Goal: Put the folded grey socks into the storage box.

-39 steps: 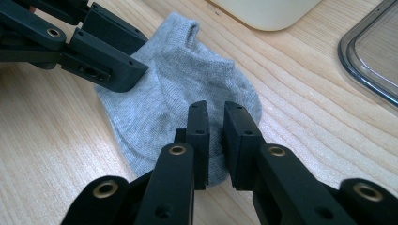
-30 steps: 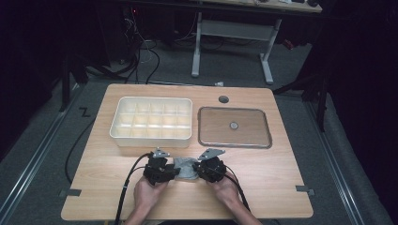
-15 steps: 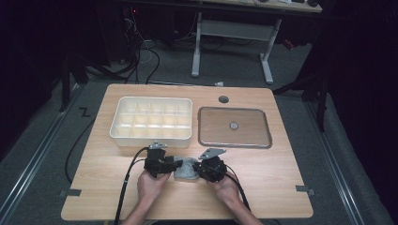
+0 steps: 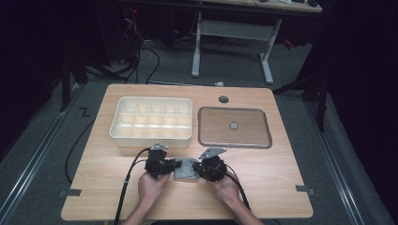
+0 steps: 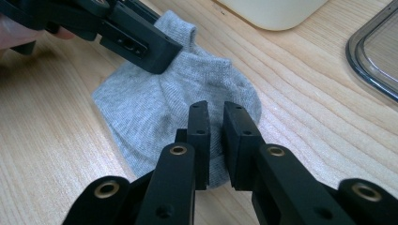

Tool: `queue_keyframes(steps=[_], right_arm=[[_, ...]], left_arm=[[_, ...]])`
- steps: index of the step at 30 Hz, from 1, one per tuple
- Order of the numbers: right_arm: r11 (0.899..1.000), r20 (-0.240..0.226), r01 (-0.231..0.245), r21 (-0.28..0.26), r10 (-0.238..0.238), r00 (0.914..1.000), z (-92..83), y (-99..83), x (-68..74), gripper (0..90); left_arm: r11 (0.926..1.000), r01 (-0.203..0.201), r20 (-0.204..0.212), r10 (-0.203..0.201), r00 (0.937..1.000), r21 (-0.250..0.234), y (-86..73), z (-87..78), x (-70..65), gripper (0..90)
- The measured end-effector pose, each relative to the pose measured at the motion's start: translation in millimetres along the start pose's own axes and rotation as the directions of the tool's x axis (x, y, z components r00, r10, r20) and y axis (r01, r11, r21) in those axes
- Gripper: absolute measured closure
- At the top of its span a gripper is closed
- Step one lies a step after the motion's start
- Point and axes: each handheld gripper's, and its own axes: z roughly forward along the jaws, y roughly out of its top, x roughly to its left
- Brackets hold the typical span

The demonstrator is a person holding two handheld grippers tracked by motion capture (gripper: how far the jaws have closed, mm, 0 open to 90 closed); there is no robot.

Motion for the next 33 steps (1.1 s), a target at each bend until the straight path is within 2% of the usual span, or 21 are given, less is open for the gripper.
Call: queue_keyframes(steps=[1,5,10,13,14,16,18,23,27,31,33], right_arm=[[1.0,-0.001,0.002,0.003,-0.002,1.0,0.0,0.5,-0.2,81.8],[1.0,-0.003,-0.015,0.007,0.015,0.9999,-0.6,3.0,0.4,81.8],[0.998,-0.016,-0.014,-0.053,0.013,0.9998,-10.8,9.2,8.3,83.9],[0.999,-0.029,0.004,-0.053,-0.006,0.9996,-12.2,12.4,12.5,85.9],[0.999,-0.046,0.015,-0.042,-0.016,0.9988,-9.3,15.2,15.9,87.1],[0.999,-0.052,0.022,-0.029,-0.023,0.9984,-3.8,17.1,17.7,88.0],[1.0,-0.057,0.014,-0.025,-0.015,0.9983,0.8,17.7,17.9,88.8],[1.0,-0.048,0.004,0.002,-0.004,0.9988,9.1,17.8,15.4,90.0],[0.999,-0.038,0.027,0.027,-0.026,0.9989,14.3,18.0,16.7,90.0],[0.999,-0.056,0.02,0.047,-0.018,0.9983,17.4,19.3,17.2,90.0],[0.998,-0.061,0.033,0.051,-0.03,0.9977,18.6,20.7,17.9,90.0]], left_arm=[[1.0,-0.008,0.0,0.008,1.0,0.002,-0.3,-0.9,-0.6,78.9],[0.9999,0.001,-0.013,-0.001,0.9999,0.011,0.0,-3.6,-3.3,80.3],[0.9998,0.014,-0.027,-0.014,0.9995,0.012,0.5,-4.1,-4.1,80.9],[0.9998,0.019,-0.029,-0.018,0.9994,0.011,0.4,-4.3,-4.8,81.1],[0.9997,0.023,-0.026,-0.023,0.9994,0.01,-0.1,-4.6,-5.5,81.1],[0.9996,0.026,-0.027,-0.026,0.9993,0.011,-0.7,-5.0,-6.2,81.2],[0.9996,0.024,-0.025,-0.024,0.9994,0.012,-0.9,-5.8,-6.2,81.2],[0.9994,0.034,-0.022,-0.033,0.9992,0.007,0.2,-12.6,-7.1,81.3],[0.9993,0.036,-0.005,-0.036,0.9994,0.006,0.0,-18.3,-10.3,81.3],[0.9993,0.037,0.01,-0.037,0.9993,0.008,0.6,-23.1,-13.5,81.4],[0.9991,0.042,0.021,-0.042,0.9989,0.006,1.1,-25.2,-15.0,81.4]])
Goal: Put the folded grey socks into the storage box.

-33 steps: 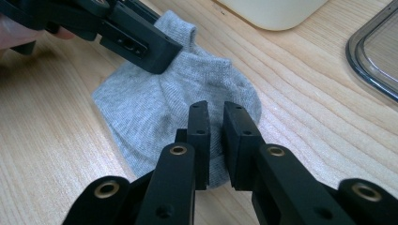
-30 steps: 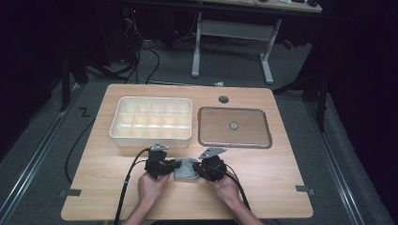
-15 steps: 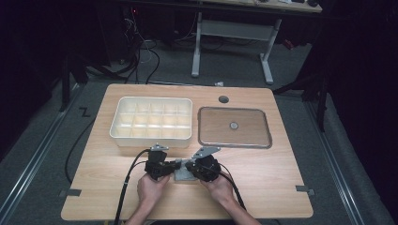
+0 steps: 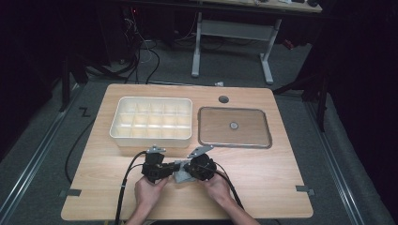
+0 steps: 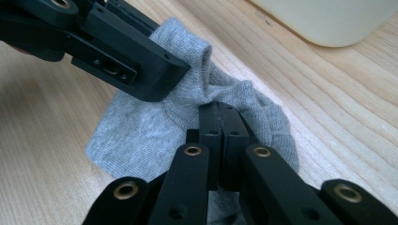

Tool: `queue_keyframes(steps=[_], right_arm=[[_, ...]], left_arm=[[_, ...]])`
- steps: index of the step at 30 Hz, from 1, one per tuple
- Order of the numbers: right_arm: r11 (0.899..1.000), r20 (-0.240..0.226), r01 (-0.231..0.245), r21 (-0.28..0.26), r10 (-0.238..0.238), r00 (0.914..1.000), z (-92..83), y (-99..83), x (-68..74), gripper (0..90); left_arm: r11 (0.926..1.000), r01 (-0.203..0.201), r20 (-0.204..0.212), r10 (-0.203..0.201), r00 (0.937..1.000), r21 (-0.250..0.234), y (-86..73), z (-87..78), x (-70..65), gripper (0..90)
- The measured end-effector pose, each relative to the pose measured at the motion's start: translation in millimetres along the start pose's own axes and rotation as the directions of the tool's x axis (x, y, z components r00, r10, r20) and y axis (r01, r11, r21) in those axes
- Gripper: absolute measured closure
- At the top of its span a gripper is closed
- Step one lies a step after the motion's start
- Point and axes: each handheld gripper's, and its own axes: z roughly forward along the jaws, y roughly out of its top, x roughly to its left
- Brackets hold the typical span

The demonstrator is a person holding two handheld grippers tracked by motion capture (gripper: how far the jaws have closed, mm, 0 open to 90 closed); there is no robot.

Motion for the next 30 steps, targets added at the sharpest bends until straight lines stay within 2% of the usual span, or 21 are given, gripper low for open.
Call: queue_keyframes(steps=[4,6,11,15,18,23,26,27,30], right_arm=[[1.0,-0.021,-0.011,0.006,0.011,0.9997,1.4,1.0,1.2,90.0],[1.0,-0.034,-0.01,0.01,0.01,0.9994,1.8,1.8,1.4,90.0],[1.0,-0.059,-0.005,0.012,0.006,0.9983,3.3,2.6,3.5,90.0],[1.0,-0.067,0.001,0.01,-0.001,0.9978,5.7,3.6,6.5,90.0],[1.0,-0.068,0.0,0.014,0.001,0.9977,5.8,3.8,6.0,90.0],[1.0,-0.061,0.015,0.013,-0.015,0.998,5.2,4.2,7.4,90.0],[0.999,-0.038,0.041,0.007,-0.04,0.9984,2.8,4.2,11.3,88.2],[0.997,-0.015,0.074,0.0,-0.074,0.9971,-0.4,4.3,13.6,84.7],[0.998,-0.01,0.061,-0.021,-0.061,0.9981,-7.2,4.5,12.6,83.5]], left_arm=[[1.0,0.004,0.02,-0.004,0.9998,-0.002,1.7,-2.3,-3.4,81.7],[0.9999,-0.012,0.029,0.012,0.9995,-0.003,1.3,-3.3,-6.7,82.1],[0.9996,-0.024,0.044,0.025,0.9987,-0.015,1.3,-2.9,-12.6,83.0],[0.9992,-0.017,0.053,0.018,0.9984,-0.036,1.7,1.0,-11.3,83.3],[0.9989,-0.011,0.046,0.014,0.9988,-0.046,2.1,4.0,-10.7,83.4],[0.9987,-0.026,0.02,0.027,0.9994,-0.043,2.6,4.4,-9.3,83.7],[0.9986,-0.029,0.005,0.029,0.9996,-0.043,4.1,3.4,-7.8,83.8],[0.9985,-0.035,-0.002,0.035,0.9994,-0.042,5.3,2.1,-6.7,83.9],[0.9982,-0.042,-0.012,0.041,0.9991,-0.044,5.7,0.8,-5.9,84.0]])
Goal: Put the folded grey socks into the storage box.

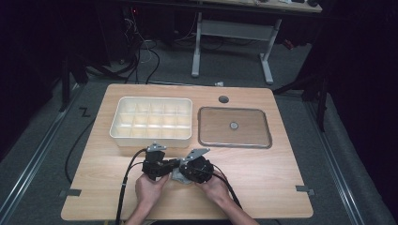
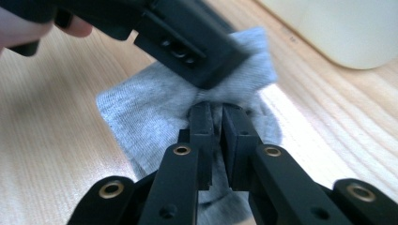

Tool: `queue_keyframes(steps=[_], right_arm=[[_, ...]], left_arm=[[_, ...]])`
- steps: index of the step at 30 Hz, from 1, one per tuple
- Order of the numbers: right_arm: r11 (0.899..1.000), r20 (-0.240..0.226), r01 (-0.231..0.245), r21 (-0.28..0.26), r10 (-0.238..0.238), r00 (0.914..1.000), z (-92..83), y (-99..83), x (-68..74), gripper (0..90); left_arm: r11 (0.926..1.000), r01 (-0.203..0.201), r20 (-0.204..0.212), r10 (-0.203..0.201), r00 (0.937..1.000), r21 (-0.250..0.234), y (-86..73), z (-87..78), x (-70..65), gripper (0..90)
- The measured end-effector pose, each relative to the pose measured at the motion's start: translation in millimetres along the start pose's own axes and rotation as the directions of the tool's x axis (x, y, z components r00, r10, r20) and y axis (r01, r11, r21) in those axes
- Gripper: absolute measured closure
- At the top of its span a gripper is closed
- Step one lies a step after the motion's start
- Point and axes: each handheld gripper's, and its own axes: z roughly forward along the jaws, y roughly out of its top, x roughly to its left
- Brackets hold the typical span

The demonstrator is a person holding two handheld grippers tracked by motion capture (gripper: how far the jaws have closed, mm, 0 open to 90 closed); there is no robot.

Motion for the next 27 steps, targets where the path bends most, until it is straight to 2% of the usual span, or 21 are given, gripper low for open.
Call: queue_keyframes(steps=[3,4,8,11,14,15,20,21,27], right_arm=[[0.999,0.011,-0.021,-0.024,0.022,0.9997,-6.8,-0.6,-4.6,82.6],[0.999,0.03,-0.04,-0.034,0.041,0.9987,-12.3,-1.8,-9.2,80.6],[0.997,0.058,-0.069,-0.029,0.071,0.9958,-18.2,-6.8,-17.1,73.7],[0.996,0.057,-0.088,-0.025,0.09,0.9943,-19.2,-12.9,-18.5,72.1],[0.996,0.054,-0.092,-0.012,0.093,0.9942,-17.0,-15.5,-17.8,72.4],[0.997,0.056,-0.077,0.019,0.075,0.9956,-10.2,-17.3,-17.7,74.0],[0.998,0.042,-0.053,0.024,0.052,0.9978,-3.0,-18.7,-15.8,79.7],[0.998,0.041,-0.054,0.024,0.053,0.9978,-2.6,-18.7,-15.0,80.2],[0.998,0.02,-0.065,0.026,0.064,0.9977,-1.4,-18.6,-16.8,81.3]], left_arm=[[1.0,-0.006,-0.007,0.006,1.0,0.003,0.0,-0.3,0.6,84.1],[1.0,-0.006,-0.011,0.006,0.9999,0.004,0.3,-0.4,0.9,84.1],[1.0,-0.009,-0.019,0.009,0.9998,-0.001,0.3,-0.6,0.9,84.1],[0.9999,-0.012,-0.022,0.012,0.9997,-0.003,0.0,-0.5,0.7,84.1],[1.0,-0.005,-0.016,0.005,0.9999,-0.001,0.2,-0.2,0.5,84.1],[1.0,-0.001,-0.011,0.001,0.9999,-0.003,0.2,-0.1,0.1,84.1],[1.0,0.003,-0.005,-0.003,1.0,-0.001,0.0,0.5,-1.0,84.0],[0.9999,0.016,0.005,-0.016,0.9999,-0.003,0.3,1.1,-2.7,84.0],[1.0,-0.004,0.015,0.004,0.9999,0.0,-0.4,4.4,-11.1,83.9]])
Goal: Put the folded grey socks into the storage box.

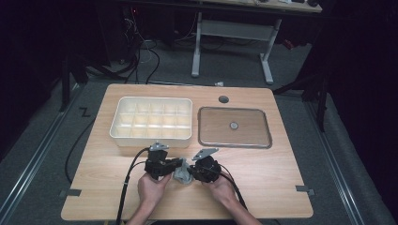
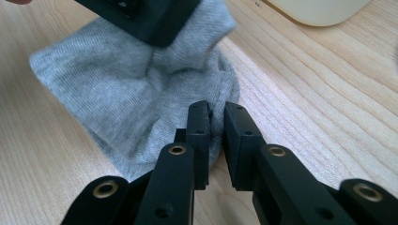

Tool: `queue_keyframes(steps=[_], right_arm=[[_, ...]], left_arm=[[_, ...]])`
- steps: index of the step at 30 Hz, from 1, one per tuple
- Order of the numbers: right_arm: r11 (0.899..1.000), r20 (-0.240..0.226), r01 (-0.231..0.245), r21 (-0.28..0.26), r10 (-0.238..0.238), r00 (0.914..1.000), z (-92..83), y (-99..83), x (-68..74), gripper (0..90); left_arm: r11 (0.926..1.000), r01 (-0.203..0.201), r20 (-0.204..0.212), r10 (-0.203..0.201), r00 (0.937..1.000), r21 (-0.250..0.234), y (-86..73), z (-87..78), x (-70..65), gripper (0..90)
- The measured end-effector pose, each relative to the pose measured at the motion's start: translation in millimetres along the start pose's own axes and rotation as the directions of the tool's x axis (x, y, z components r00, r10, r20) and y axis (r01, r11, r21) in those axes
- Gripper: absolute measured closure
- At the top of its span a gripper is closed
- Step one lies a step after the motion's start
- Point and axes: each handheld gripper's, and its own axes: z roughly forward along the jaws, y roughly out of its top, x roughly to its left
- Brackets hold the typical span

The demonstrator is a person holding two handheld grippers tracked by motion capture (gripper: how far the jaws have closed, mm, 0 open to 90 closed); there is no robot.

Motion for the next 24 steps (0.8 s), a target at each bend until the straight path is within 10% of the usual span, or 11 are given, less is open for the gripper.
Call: queue_keyframes(steps=[24], right_arm=[[1.0,-0.002,-0.007,-0.016,0.007,1.0,7.8,7.2,1.3,76.2]], left_arm=[[0.9927,-0.121,-0.041,0.121,0.9919,0.005,-13.5,22.5,-2.0,83.2]])
